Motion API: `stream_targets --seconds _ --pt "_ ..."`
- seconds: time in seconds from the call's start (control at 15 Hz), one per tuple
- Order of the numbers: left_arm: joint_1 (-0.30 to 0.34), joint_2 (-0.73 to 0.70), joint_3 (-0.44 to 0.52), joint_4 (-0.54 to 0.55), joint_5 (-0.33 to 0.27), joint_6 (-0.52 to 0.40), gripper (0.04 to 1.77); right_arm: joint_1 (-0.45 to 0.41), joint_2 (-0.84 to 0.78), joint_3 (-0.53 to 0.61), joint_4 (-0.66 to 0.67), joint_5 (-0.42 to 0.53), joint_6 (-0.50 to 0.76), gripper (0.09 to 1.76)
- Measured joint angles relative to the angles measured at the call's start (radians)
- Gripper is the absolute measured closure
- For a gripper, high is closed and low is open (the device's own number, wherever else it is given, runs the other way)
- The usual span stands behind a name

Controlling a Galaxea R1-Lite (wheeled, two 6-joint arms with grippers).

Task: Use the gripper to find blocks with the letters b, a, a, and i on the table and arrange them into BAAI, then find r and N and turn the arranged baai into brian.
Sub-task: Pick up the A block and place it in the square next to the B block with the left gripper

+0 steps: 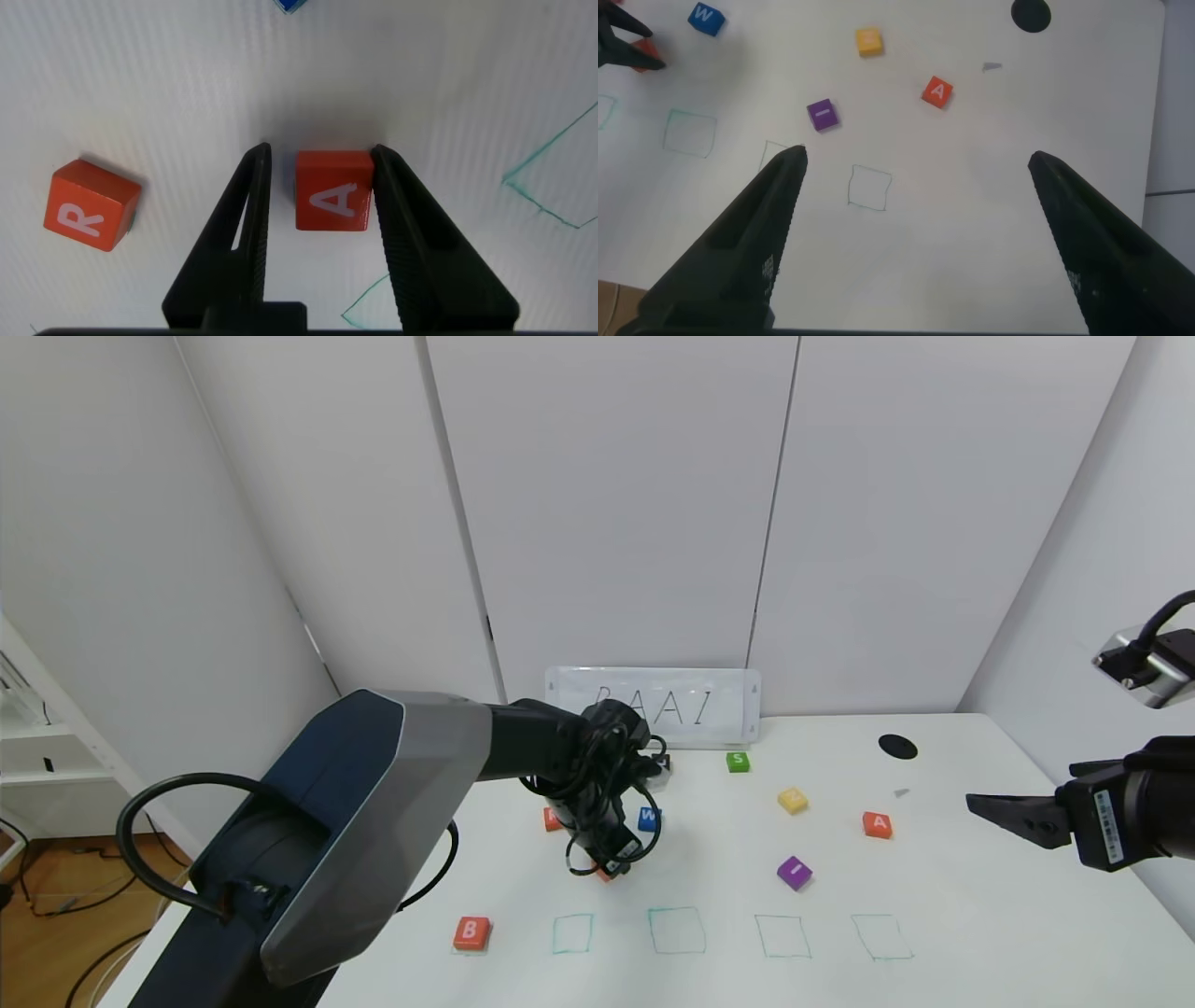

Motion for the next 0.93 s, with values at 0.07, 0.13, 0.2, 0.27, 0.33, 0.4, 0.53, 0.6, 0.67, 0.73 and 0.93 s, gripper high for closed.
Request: stream_targets --seconds 0.07,0.13,0.2,0.27,0.33,0.4,0.53,0.6,0.67,0.73,0.93 --pt "-0.001 0.001 0.002 -0.003 0.001 0.0 1.31 0.0 0.0 0.0 0.0 0.0 0.0 0.14" --pt "-0.001 0.0 0.005 0.0 0.001 -0.001 1.31 0.0 0.0 0.0 0.0 0.0 0.0 0.14" --pt "0.0 -0.002 0.006 0.005 0.002 0.0 1.31 0.0 0.0 0.0 0.0 0.0 0.0 0.14" --pt "0.0 -0.005 0.008 0.009 0.003 0.001 1.31 0.0 0.0 0.0 0.0 0.0 0.0 0.14" --pt "0.0 -0.009 0.01 0.013 0.003 0.001 1.31 0.0 -0.001 0.001 0.0 0.0 -0.001 0.14" --pt "-0.001 -0.013 0.013 0.015 0.004 0.001 1.31 0.0 -0.002 0.001 0.0 0.0 0.0 0.14" --pt "-0.003 -0.024 0.014 0.026 0.004 0.001 1.31 0.0 -0.004 0.001 0.0 0.0 0.0 0.14" --pt "-0.004 -0.03 0.014 0.039 0.004 0.001 1.31 0.0 -0.006 0.0 0.0 0.0 0.0 0.14" --pt "-0.004 -0.04 0.015 0.057 0.004 0.001 1.31 0.0 -0.006 0.0 0.0 0.0 0.0 0.14" --pt "-0.004 -0.051 0.016 0.078 0.003 0.001 1.31 0.0 -0.006 0.0 0.0 0.0 0.0 0.14" --pt "-0.003 -0.109 0.067 0.119 -0.012 0.011 1.31 0.001 -0.008 0.0 0.001 0.0 0.0 0.14"
